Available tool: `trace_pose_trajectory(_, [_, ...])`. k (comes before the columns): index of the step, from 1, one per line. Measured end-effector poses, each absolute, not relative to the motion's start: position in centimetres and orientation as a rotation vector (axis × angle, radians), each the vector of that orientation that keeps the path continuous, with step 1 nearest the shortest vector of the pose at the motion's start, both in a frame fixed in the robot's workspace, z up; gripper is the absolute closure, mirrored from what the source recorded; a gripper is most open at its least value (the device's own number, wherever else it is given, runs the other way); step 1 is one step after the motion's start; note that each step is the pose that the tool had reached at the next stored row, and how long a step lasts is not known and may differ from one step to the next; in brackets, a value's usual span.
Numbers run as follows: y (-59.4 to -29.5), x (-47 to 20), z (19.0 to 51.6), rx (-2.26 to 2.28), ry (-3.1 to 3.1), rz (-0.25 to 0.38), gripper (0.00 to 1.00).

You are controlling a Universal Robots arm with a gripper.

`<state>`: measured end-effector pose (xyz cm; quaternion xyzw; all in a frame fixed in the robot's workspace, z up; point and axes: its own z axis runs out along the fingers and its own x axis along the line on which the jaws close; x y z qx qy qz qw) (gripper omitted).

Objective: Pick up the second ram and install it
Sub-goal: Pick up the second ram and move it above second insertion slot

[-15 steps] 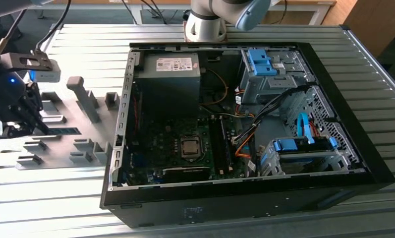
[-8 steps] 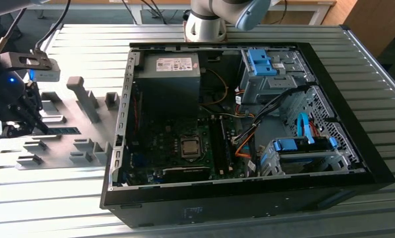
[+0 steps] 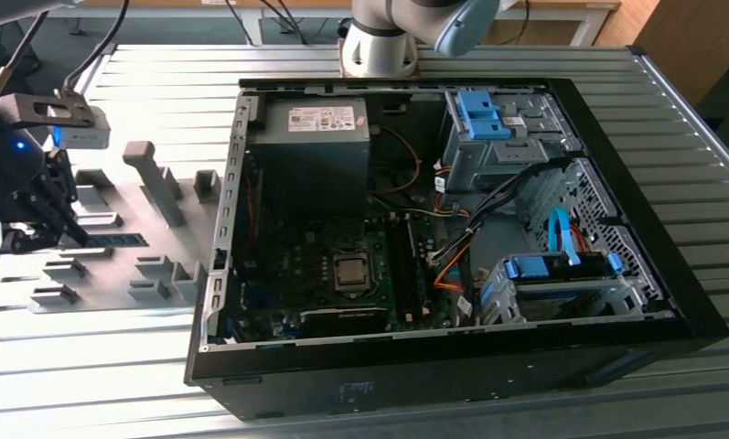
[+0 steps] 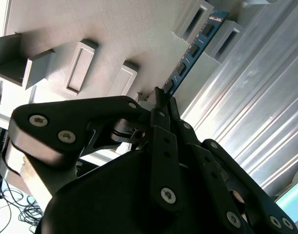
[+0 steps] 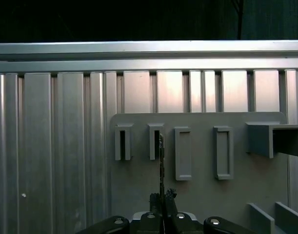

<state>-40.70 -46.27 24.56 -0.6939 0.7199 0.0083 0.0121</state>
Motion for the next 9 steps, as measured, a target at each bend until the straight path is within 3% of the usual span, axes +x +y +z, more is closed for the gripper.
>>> trace_pose_trajectory(9, [-46.27, -40.70, 24.87, -2.163, 2.244, 0.026, 0.86])
